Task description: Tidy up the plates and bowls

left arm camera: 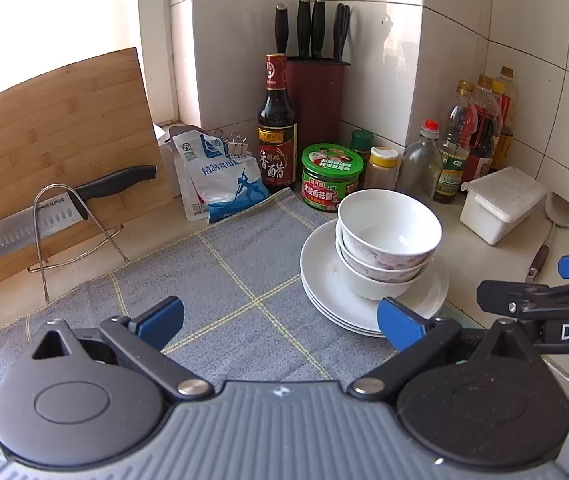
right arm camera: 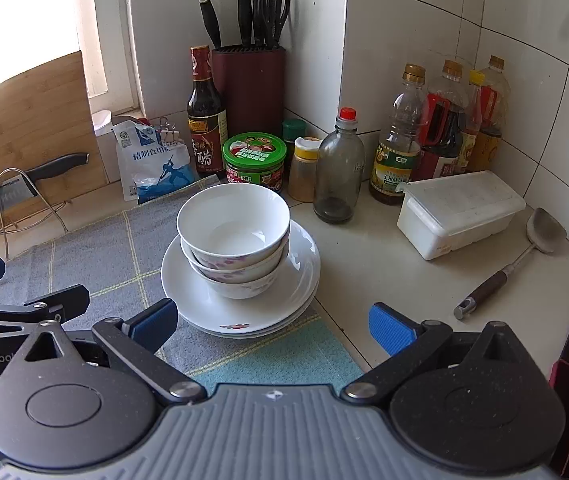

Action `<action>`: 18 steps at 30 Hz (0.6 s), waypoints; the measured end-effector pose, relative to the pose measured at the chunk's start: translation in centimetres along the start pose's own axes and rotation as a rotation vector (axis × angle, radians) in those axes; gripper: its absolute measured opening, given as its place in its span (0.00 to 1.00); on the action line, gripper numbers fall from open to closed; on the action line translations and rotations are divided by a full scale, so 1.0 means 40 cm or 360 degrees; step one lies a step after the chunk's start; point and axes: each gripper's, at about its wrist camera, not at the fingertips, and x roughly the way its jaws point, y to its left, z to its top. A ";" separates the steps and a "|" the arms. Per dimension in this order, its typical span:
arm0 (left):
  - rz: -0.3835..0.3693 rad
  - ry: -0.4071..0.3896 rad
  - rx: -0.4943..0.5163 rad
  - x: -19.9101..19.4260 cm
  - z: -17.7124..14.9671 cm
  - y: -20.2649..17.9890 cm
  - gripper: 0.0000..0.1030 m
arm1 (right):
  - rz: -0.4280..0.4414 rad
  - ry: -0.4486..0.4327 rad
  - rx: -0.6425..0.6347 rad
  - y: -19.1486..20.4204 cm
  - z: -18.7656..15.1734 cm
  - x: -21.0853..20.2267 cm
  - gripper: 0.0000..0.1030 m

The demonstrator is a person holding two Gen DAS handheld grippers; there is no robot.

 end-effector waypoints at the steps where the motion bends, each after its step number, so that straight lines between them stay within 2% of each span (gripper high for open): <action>1: -0.0001 -0.0002 0.0000 0.000 0.000 0.001 0.99 | 0.0000 -0.0001 -0.0002 0.001 0.000 -0.001 1.00; 18: 0.0003 0.0000 -0.0005 0.001 0.004 0.005 0.99 | -0.0002 -0.0009 -0.0017 0.005 0.008 -0.002 1.00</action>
